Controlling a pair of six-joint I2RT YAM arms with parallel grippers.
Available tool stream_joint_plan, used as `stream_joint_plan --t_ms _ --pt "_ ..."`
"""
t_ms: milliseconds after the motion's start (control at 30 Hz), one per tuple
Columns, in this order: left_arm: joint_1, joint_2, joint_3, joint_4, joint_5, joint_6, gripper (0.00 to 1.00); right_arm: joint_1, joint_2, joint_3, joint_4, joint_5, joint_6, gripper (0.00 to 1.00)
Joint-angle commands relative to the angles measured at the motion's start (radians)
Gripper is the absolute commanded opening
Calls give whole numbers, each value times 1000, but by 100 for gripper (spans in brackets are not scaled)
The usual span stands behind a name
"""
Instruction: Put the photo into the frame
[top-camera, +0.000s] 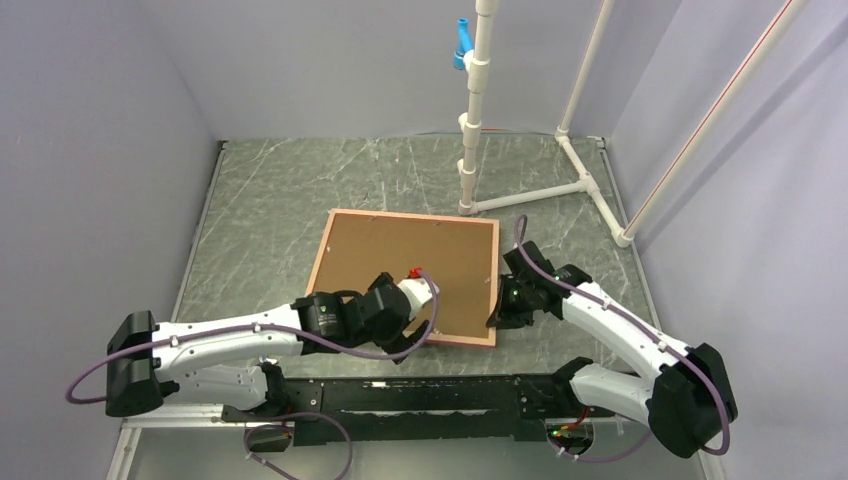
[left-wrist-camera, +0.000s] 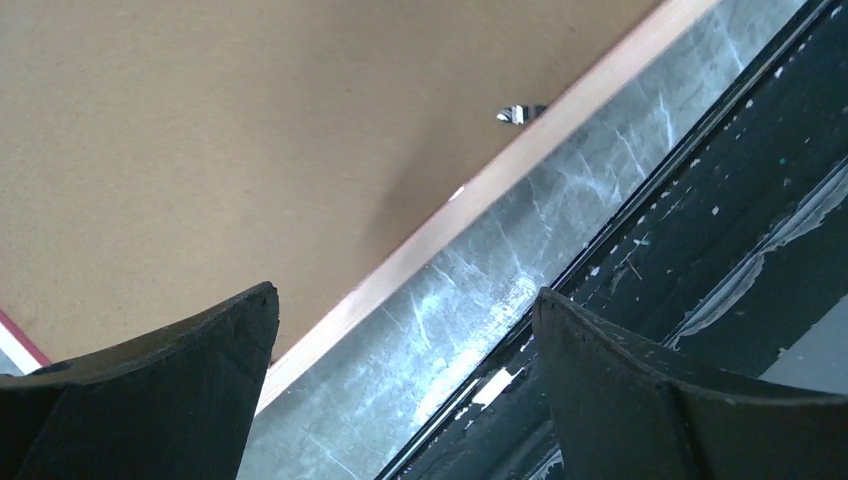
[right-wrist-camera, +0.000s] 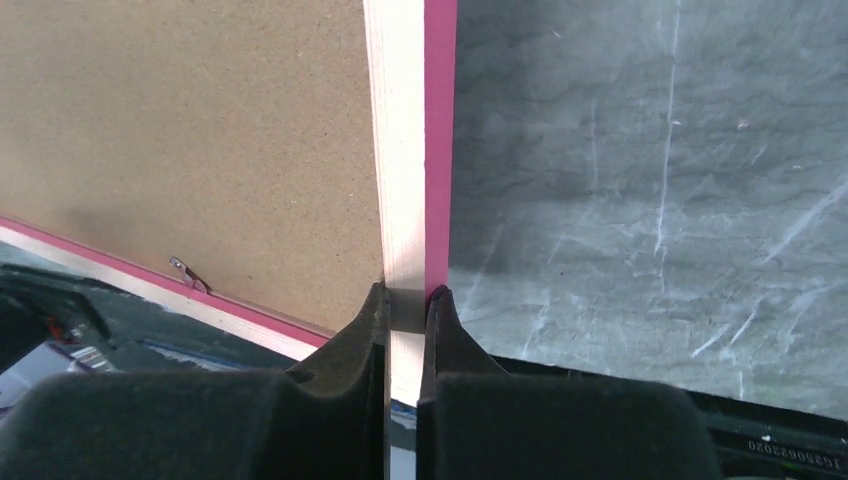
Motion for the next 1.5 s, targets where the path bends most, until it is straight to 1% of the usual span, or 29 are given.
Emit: stream_joint_plan --t_ms 0,67,167,333,467,600,700,933,1000,1033,1067,1133,1200,1233,1333,1367,1467 --pt "-98 14 -17 32 -173 30 99 -3 -29 174 -58 -57 -9 0" --pt "-118 15 -38 52 -188 18 100 -3 -38 214 -83 -84 -9 0" --pt "-163 22 -59 65 -255 8 99 -4 -58 265 -122 -114 -8 0" --pt "-230 84 -47 44 -415 -12 98 -2 -86 335 -166 -160 -2 0" --pt "-252 180 -3 -26 -568 -82 96 -3 -122 342 -161 -204 24 0" --pt "-278 254 63 -129 -687 -178 86 -2 -131 337 -174 -203 26 0" --pt "-285 289 95 -179 -731 -215 76 -3 -138 329 -167 -208 33 0" --pt "-306 342 168 -386 -847 -375 62 -4 -145 316 -151 -214 29 0" --pt "-309 353 187 -435 -872 -409 55 -3 -147 310 -138 -227 23 5" --pt "-308 355 192 -452 -885 -421 51 -3 -151 303 -126 -232 24 17" --pt "-309 356 194 -457 -897 -424 48 -3 -156 298 -109 -238 27 25" --pt "-308 353 190 -445 -907 -404 42 -4 -160 288 -88 -242 28 38" --pt "-308 347 179 -429 -902 -391 41 -3 -158 274 -75 -239 23 48" --pt "-308 340 170 -417 -892 -382 43 -4 -152 267 -76 -227 17 52" --pt "-297 287 112 -297 -813 -282 55 -2 -119 246 -77 -191 -6 61" --pt "-289 266 90 -244 -777 -246 62 -4 -106 236 -66 -178 -10 63" --pt "-254 175 26 -112 -660 -170 68 -1 -53 207 -22 -155 -15 65"
